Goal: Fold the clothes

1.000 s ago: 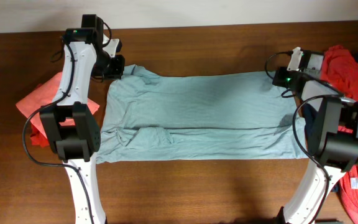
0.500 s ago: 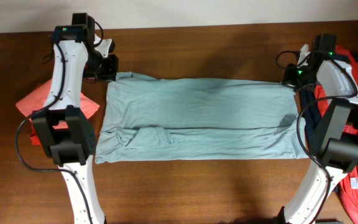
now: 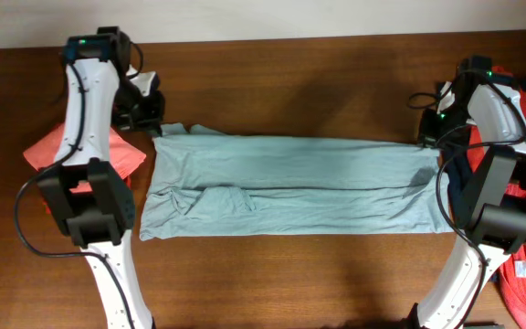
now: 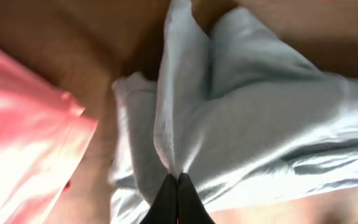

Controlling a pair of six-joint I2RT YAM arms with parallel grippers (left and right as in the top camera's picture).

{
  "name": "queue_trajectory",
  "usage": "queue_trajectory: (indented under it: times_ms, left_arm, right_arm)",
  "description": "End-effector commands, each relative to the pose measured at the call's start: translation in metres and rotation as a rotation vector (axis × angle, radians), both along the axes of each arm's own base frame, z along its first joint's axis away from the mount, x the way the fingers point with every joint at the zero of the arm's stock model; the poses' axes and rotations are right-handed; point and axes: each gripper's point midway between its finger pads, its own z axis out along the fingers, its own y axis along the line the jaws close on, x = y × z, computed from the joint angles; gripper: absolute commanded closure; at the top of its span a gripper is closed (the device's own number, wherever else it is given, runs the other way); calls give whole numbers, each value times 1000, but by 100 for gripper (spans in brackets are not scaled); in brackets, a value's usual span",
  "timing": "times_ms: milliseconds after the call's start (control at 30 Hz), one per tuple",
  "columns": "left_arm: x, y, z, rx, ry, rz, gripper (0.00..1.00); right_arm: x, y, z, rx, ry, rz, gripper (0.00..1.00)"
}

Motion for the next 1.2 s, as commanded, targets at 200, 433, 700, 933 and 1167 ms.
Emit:
queue_trajectory:
  times_ms: [200,433,700,933,1167]
  left_arm:
    - [-25,13,17,-15,75,57,100]
    - [-30,2,11,-9,102,25,100]
    - [-65,-1,-21,-16,268,17,100]
    - [-102,-1,-47,1,425,5,100]
    - [-121,2,-56,21,501,-3,100]
  right_arm:
    - [-28,-21,21,-131,100,-14,96]
    - [-43,-18,22,-123,165,-8,95]
    - [-45,-20,22,-133,173,-8,95]
    - [-43,-21,22,-139,166,-8,93]
    - [-43,-21,22,-139,165,-9,91]
